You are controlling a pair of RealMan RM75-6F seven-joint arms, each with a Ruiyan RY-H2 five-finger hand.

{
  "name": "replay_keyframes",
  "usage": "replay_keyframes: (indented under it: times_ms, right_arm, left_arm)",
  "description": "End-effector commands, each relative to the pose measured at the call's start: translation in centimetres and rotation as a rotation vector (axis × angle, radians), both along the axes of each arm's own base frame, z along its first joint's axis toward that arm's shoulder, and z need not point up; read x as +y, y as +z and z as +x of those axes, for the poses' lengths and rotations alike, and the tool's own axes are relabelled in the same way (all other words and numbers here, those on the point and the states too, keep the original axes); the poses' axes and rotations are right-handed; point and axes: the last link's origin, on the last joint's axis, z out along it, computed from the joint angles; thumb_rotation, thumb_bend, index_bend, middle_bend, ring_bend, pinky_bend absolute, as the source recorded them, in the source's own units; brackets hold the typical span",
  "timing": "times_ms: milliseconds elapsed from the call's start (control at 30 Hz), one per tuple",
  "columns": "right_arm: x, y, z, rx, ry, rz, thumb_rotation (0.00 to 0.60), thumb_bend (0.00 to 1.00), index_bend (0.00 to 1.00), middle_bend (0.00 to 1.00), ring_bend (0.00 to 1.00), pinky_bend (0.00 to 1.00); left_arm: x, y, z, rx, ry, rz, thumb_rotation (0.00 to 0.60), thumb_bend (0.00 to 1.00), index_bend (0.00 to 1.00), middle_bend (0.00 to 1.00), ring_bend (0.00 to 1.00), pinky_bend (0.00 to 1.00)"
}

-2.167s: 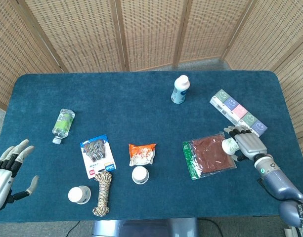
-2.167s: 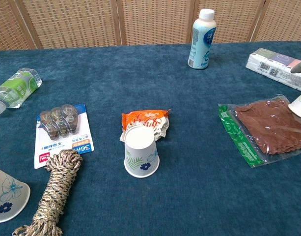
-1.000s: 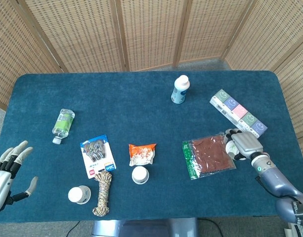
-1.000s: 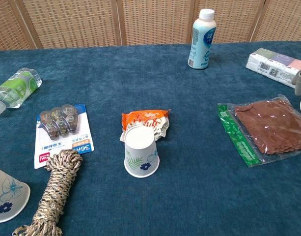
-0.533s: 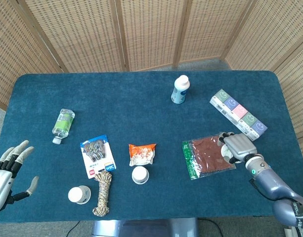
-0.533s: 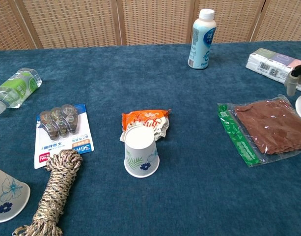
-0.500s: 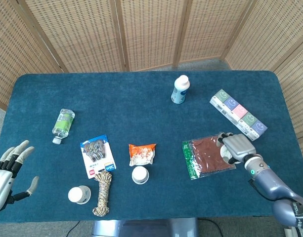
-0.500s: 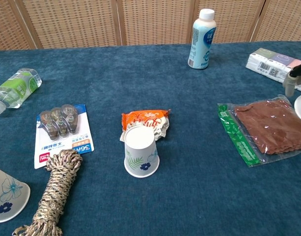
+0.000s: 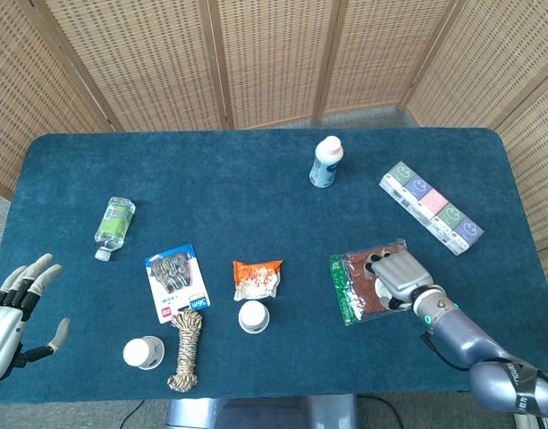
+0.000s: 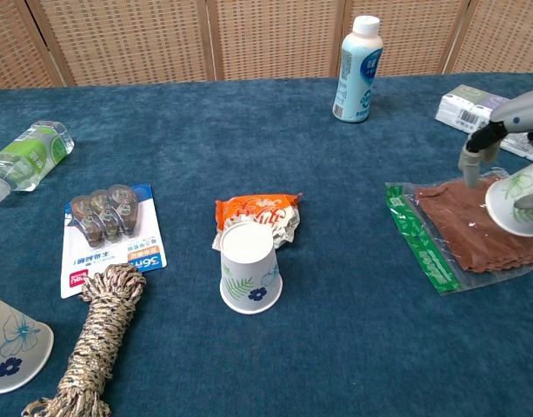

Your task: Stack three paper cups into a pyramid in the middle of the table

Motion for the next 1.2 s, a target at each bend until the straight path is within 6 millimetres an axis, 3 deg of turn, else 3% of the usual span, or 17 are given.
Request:
replay_keyframes:
  times_ms: [33, 333, 567, 867, 1200]
  right_arm:
    - [0.4, -0.6, 1.0, -0.001, 0.009, 0.024, 0.600, 0.39, 0.32, 0.21, 0.21, 0.71]
    - [0.8, -2.5, 4.6, -0.016, 0.052, 0.090, 0.600, 0.39, 0.31, 0.21, 0.21, 0.71]
    - [1.4, -5.1, 7.3, -0.016, 0.102, 0.152, 0.600, 0.39, 0.31, 0.21, 0.21, 0.71]
    - [1.7, -8.4, 9.4, 0.046, 0.131, 0.204, 0.600, 0.39, 0.30, 0.21, 0.21, 0.71]
    - [2.1, -9.8, 11.4, 0.052, 0.146, 0.220, 0.600, 0.38, 0.26, 0.19, 0.17, 0.67]
  left_arm:
    - [0.0, 0.0, -0.1, -0.001, 0.001, 0.000, 0.369, 0.51, 0.06, 0.00, 0.00, 0.00]
    - [0.0, -0.1, -0.3, -0.006, 0.001, -0.004, 0.367, 0.51, 0.06, 0.00, 0.00, 0.00]
    - [-0.1, 0.0, -0.6, -0.008, 0.007, 0.000, 0.368, 0.51, 0.06, 0.00, 0.00, 0.00]
    - [-0.6, 0.5, -1.1, -0.011, 0.022, 0.016, 0.369, 0.51, 0.06, 0.00, 0.00, 0.00]
    - [-0.6, 0.6, -1.3, -0.015, 0.023, 0.018, 0.368, 0.51, 0.06, 0.00, 0.00, 0.00]
